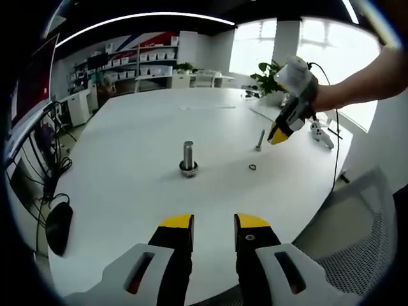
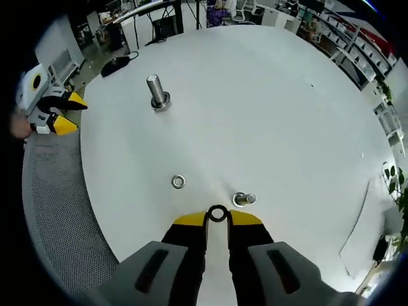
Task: Place the washer onto the threaded stud by aligning its center hole with the stud, sliding it down to the base, and recovering from edge contact or off-axis alignment until the washer reaches the visible bottom stop.
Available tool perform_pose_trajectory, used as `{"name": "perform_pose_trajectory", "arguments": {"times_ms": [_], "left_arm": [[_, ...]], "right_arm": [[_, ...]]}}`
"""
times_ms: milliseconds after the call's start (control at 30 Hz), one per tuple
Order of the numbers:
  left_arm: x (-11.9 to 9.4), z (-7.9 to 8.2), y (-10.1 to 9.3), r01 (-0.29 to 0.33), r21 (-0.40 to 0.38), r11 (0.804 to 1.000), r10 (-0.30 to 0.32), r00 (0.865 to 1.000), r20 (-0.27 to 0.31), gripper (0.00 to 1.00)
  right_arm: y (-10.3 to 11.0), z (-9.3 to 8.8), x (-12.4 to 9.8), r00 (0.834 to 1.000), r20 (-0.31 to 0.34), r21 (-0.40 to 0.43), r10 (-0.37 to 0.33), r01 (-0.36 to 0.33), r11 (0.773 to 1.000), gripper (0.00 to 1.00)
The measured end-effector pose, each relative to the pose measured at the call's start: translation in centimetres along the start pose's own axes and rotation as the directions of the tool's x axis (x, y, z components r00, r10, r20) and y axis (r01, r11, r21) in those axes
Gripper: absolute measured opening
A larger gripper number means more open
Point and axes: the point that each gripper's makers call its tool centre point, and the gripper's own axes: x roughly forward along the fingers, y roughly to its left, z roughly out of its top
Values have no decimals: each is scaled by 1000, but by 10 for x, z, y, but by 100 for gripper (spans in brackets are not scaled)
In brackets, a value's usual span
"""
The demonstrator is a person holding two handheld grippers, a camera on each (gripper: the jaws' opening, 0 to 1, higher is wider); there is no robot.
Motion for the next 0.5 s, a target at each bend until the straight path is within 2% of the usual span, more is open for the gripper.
{"name": "perform_pose_trajectory", "arguments": {"times_ms": [167, 500], "left_arm": [[0, -1, 0, 1, 1, 1000, -1, 1000, -3, 23], [0, 0, 1, -4, 1, 1000, 4, 1000, -1, 23]], "right_arm": [[-11, 6, -6, 1000, 19, 18, -23, 23, 1000, 14], [-22, 15, -12, 997, 45, 0, -59, 59, 998, 14]]}}
